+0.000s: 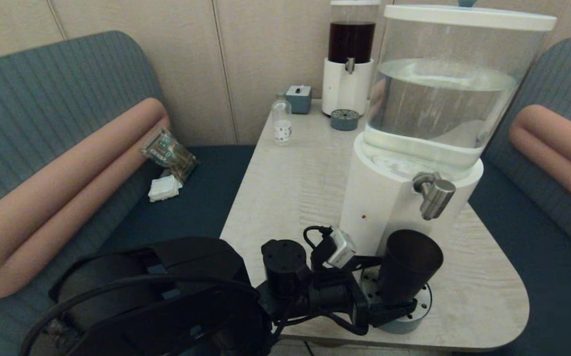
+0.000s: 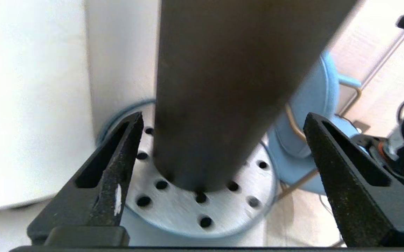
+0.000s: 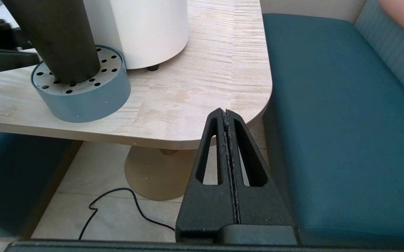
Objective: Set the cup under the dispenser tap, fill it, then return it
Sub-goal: Place it under the water dispenser
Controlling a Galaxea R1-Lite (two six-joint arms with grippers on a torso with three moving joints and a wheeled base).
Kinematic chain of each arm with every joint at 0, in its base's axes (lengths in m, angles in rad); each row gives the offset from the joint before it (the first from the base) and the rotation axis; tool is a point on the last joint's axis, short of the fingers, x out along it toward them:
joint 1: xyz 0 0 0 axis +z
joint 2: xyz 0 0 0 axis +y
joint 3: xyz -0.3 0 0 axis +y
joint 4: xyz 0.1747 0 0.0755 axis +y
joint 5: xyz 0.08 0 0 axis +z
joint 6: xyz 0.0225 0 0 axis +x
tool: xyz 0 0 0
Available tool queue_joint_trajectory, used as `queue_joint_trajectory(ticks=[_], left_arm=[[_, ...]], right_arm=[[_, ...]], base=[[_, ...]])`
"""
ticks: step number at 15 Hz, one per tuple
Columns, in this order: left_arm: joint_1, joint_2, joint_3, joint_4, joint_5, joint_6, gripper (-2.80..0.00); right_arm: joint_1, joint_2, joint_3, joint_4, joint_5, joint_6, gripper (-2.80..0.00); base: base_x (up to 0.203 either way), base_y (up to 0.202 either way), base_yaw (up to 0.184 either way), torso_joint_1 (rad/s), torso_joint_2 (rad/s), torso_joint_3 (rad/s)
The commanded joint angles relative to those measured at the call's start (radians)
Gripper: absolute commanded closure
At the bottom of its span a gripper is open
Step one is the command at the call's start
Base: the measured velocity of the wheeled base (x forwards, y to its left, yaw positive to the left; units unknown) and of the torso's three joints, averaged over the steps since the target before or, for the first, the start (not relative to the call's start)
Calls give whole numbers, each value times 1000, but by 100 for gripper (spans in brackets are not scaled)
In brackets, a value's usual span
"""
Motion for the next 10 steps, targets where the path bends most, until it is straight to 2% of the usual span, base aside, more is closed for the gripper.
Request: queue_joint_trajectory(ticks=[1,10], left_arm=[[0,-48,57,-9,-3,0,-280],[13,-331,367,-9,23,6,-280]], right_arm=[[0,0,1,0,0,0,0],[0,0,1,0,0,0,0]], base=[[0,0,0,0,0,0],[0,0,0,0,0,0]])
